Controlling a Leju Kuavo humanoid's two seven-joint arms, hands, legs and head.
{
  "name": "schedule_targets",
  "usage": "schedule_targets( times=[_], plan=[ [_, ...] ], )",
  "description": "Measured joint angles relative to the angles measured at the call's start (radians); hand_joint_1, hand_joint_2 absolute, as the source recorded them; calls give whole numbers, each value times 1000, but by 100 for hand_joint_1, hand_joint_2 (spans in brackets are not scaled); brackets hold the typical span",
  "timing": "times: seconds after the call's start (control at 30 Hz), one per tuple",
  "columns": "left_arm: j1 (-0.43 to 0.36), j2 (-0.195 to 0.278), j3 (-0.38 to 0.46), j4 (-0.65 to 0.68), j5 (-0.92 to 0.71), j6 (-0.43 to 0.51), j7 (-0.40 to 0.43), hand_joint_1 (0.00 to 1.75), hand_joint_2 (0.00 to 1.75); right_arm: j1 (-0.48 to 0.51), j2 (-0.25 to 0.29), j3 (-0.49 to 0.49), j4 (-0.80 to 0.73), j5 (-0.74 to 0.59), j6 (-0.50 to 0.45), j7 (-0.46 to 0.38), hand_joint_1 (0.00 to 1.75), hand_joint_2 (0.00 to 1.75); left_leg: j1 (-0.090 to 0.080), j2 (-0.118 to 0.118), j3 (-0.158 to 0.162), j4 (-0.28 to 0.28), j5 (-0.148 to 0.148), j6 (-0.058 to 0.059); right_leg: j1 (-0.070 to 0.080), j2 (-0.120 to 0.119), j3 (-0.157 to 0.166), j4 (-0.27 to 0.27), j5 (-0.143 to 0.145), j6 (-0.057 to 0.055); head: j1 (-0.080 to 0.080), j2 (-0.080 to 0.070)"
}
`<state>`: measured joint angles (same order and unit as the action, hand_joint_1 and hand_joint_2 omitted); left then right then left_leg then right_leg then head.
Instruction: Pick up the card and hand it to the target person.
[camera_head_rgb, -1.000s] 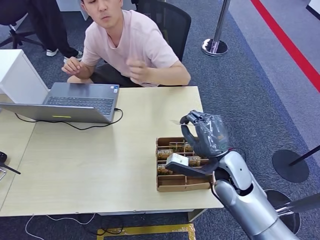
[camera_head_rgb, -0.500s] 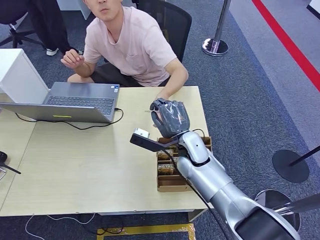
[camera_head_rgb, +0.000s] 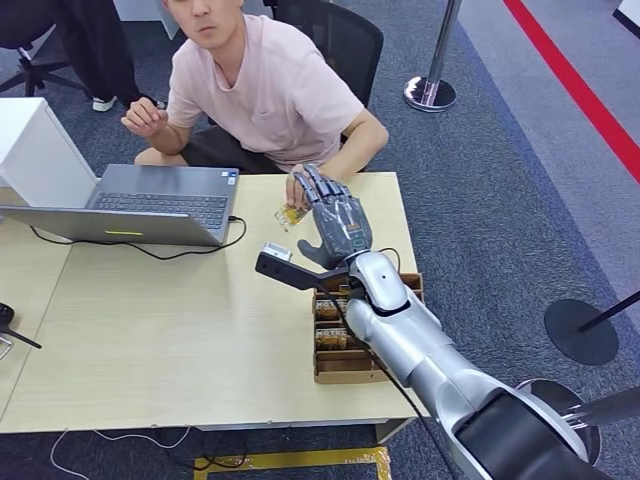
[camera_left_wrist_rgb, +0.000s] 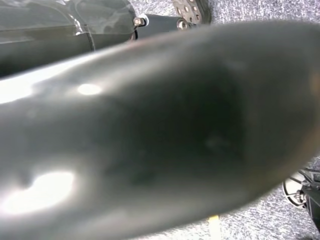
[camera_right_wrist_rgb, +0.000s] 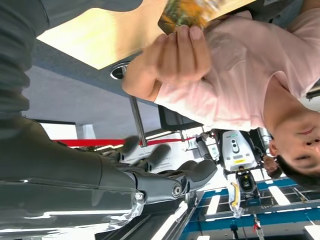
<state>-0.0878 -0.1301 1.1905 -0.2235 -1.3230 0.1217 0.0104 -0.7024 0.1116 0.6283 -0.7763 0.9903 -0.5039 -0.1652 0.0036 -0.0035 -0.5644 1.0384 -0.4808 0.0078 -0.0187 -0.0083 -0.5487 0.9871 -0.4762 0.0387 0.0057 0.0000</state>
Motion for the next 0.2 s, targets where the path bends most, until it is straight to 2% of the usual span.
schedule_targets(
  times=[0.03, 0.13, 0.17, 0.2],
  plan=[
    [0, 0, 0, 0, 0, 0, 0, 0, 0, -1, 1, 0, 3, 0, 0, 0, 0, 175, 0, 0, 0, 0, 0, 0, 0, 0, 0, 0, 0, 0, 0, 0],
    [0, 0, 0, 0, 0, 0, 0, 0, 131, -3, 4, 0, 11, 0, 0, 0, 0, 175, 0, 0, 0, 0, 0, 0, 0, 0, 0, 0, 0, 0, 0, 0],
    [0, 0, -1, 0, 0, 0, 0, 0, 131, -4, 4, 0, 14, 0, 0, 0, 0, 175, 0, 0, 0, 0, 0, 0, 0, 0, 0, 0, 0, 0, 0, 0],
    [0, 0, -1, 0, 0, 0, 0, 0, 116, -4, 4, 0, 15, 0, 0, 0, 0, 175, 0, 0, 0, 0, 0, 0, 0, 0, 0, 0, 0, 0, 0, 0]
  ],
)
